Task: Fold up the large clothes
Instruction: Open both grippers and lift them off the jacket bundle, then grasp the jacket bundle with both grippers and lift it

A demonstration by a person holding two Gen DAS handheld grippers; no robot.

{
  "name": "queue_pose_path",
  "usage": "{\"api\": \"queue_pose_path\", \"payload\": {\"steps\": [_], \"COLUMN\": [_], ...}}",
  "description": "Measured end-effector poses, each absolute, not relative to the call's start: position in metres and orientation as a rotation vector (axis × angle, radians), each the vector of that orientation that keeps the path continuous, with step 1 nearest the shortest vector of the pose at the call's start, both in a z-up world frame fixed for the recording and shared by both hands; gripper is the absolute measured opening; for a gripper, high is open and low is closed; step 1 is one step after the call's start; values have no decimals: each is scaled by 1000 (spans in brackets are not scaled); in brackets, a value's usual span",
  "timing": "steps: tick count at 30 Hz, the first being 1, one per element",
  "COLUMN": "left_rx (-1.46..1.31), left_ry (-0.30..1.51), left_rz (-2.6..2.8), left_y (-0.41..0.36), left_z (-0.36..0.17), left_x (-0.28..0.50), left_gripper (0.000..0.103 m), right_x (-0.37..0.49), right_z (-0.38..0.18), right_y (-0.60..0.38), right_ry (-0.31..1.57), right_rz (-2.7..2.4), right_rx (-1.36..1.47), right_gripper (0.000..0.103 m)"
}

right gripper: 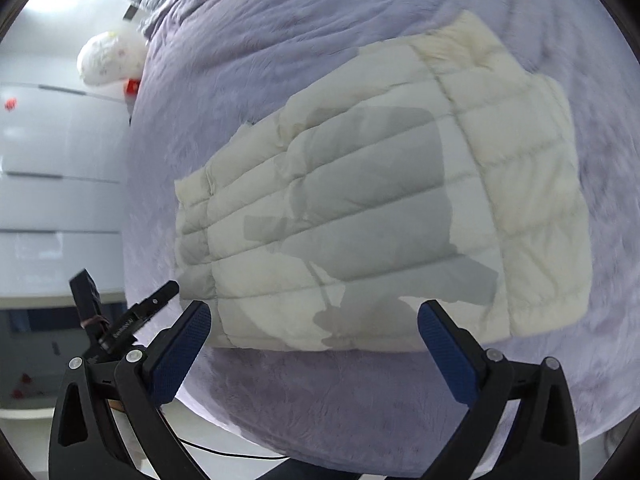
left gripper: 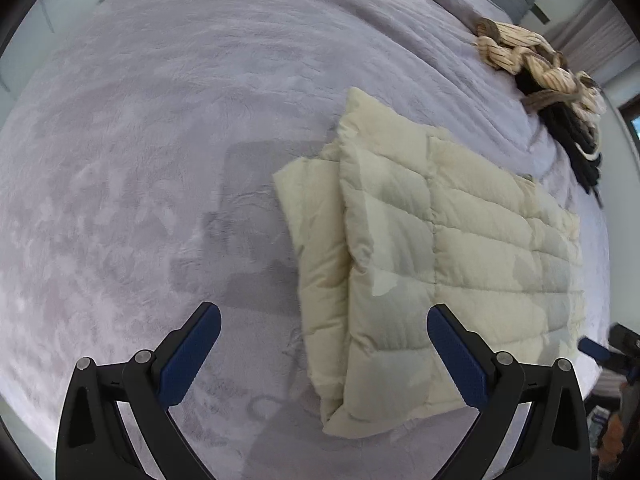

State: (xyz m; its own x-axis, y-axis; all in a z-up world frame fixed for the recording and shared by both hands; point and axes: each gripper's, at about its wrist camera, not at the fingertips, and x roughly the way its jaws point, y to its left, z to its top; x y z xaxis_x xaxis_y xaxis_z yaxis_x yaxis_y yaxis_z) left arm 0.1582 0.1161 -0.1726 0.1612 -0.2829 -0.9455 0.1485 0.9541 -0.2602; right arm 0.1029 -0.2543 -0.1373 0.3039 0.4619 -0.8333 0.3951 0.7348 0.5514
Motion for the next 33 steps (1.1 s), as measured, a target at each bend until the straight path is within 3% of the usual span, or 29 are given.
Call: {"api": "queue_pose_path", "payload": {"steps": [14,15,17,18,19,33], "left_rx": [-350,-367,-398,-415,-428,-467], "left_ry": [1441,1449,1465,1474,1484,1517], "left_rz": [-465,-478,-507,-525,-538,-642], "left_y": [130,130,130,129,128,88], "left_z": [-212,-215,-222,-226,-229,-260], "left_x": [199,200,201,201,202,210], "left_gripper": [103,103,103,103,103,103], "right_x": [146,148,153,156,158,156], "right_z": [-139,-139,-141,-143,-146,-213], "right_y": [-243,-242,-238,-236,-231,-229], "right_ry": [1332,1323,1318,1325,1331,1352], "right_rz": [67,78,93,95,95,143], "right_rx": [608,601,575,554,540,598], "right_gripper": [101,94,64,34,19,15]}}
